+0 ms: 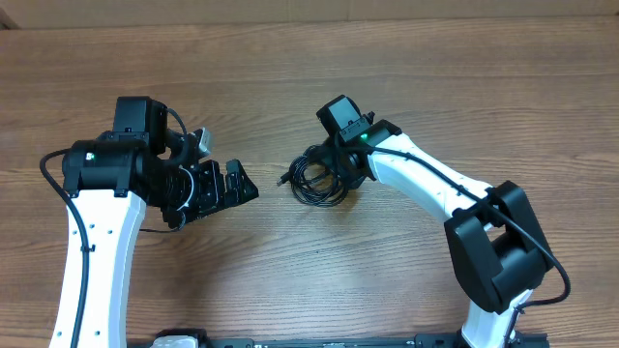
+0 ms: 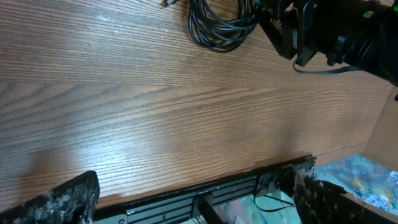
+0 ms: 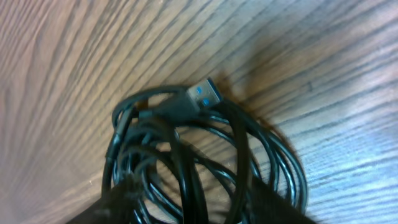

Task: Untangle cables
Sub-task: 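Grasp the cable bundle with the right gripper and lift it up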

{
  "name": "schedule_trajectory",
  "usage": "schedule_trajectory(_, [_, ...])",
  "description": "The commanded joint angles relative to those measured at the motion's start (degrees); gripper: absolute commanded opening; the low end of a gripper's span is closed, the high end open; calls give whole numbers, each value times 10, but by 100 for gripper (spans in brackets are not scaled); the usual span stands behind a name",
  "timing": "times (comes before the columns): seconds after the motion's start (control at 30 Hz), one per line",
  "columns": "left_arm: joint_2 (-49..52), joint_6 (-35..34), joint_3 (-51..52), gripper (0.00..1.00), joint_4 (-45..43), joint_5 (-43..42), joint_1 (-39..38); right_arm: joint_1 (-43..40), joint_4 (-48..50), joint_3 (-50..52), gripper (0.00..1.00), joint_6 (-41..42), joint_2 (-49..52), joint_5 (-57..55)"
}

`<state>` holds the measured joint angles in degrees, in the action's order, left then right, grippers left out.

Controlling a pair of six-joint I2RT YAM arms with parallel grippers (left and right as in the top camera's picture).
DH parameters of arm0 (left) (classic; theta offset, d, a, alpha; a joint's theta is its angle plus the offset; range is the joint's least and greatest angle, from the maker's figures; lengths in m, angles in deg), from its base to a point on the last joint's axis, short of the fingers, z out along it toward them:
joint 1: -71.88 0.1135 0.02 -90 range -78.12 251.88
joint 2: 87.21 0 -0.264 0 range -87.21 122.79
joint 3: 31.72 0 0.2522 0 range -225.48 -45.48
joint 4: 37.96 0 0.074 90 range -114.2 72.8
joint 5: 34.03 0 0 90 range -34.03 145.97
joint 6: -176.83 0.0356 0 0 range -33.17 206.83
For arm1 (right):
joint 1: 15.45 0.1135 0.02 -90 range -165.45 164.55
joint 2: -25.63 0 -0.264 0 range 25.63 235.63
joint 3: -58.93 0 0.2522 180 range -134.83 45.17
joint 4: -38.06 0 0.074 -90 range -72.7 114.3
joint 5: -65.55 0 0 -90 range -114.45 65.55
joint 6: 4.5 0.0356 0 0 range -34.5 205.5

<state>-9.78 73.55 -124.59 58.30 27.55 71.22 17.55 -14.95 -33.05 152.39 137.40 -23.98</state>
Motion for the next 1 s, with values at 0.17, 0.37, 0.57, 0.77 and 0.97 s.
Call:
schedule_trajectory(0.17, [2,8,2,100,-12,3,2,-5,-50,-66,4,-126,-16,33])
schedule_trajectory(0.37, [2,-22,2,100,-38,4,2,-4,-153,-207,4,-211,-68,161])
schedule_trajectory(0.57, [2,-37,2,100,-48,3,2,-4,-173,-280,4,-250,-121,292])
schedule_trajectory(0.77, [2,-50,2,100,-52,3,2,-4,-237,-279,4,-329,-136,205])
schedule_trajectory(0.97, [2,-52,2,99,-52,3,2,-4,-330,-274,4,-329,-136,108])
